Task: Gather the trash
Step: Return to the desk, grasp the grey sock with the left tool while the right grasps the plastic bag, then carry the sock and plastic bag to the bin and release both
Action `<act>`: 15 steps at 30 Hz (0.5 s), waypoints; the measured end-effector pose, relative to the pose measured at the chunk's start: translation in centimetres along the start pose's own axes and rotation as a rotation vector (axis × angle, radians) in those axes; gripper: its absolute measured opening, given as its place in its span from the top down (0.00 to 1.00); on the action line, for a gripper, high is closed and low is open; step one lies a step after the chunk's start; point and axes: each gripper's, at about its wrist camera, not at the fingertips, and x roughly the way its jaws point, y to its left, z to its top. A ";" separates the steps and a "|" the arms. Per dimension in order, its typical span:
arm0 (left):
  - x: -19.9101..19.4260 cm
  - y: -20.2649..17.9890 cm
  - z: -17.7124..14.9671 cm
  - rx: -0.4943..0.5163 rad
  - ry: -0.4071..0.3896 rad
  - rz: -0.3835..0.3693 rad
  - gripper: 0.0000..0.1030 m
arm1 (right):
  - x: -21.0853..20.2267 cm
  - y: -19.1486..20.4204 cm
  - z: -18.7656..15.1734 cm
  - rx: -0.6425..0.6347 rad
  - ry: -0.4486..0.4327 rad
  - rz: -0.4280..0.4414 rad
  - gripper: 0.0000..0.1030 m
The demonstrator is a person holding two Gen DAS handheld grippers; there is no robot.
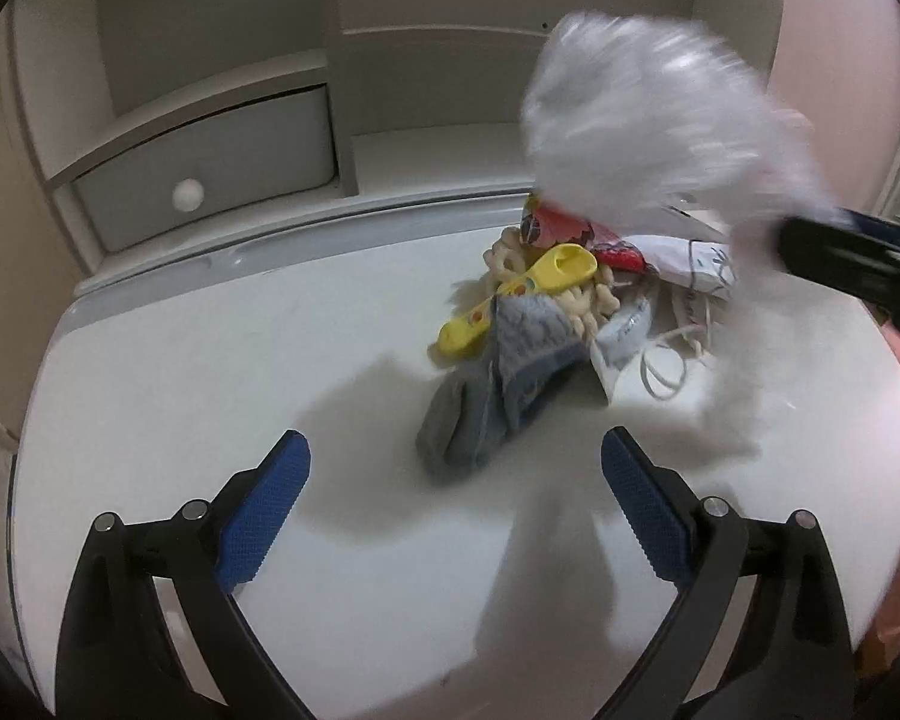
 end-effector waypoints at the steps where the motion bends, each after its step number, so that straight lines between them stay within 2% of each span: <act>1: 0.3 -0.1 0.2 0.002 0.000 -0.002 0.08 | -0.6 -0.3 -0.2 0.012 -0.005 0.005 0.70; 5: 1.1 -0.3 0.9 -0.023 -0.003 0.003 0.11 | -3.0 -1.5 -1.3 0.049 -0.016 0.010 0.70; 6: 1.1 -0.3 1.0 -0.034 -0.005 0.008 0.23 | -3.3 -1.8 -1.6 0.054 -0.016 0.006 0.70; 7: 1.1 -0.3 1.0 -0.038 -0.004 0.009 0.45 | -3.9 -2.2 -2.0 0.061 -0.018 0.002 0.70; 8: 1.1 -0.3 1.0 -0.042 0.007 0.007 0.58 | -4.4 -2.7 -2.4 0.069 -0.017 -0.005 0.70; 9: 0.9 -0.3 1.0 -0.057 0.024 0.001 0.76 | -5.0 -3.3 -2.9 0.080 -0.016 -0.017 0.70; 11: -0.1 -0.1 0.6 -0.077 0.014 0.008 0.77 | -6.1 -4.5 -3.9 0.108 -0.015 -0.044 0.70; 15: -3.4 -0.7 -0.4 -0.044 -0.047 0.099 0.77 | -8.6 -8.6 -6.4 0.208 -0.007 -0.119 0.70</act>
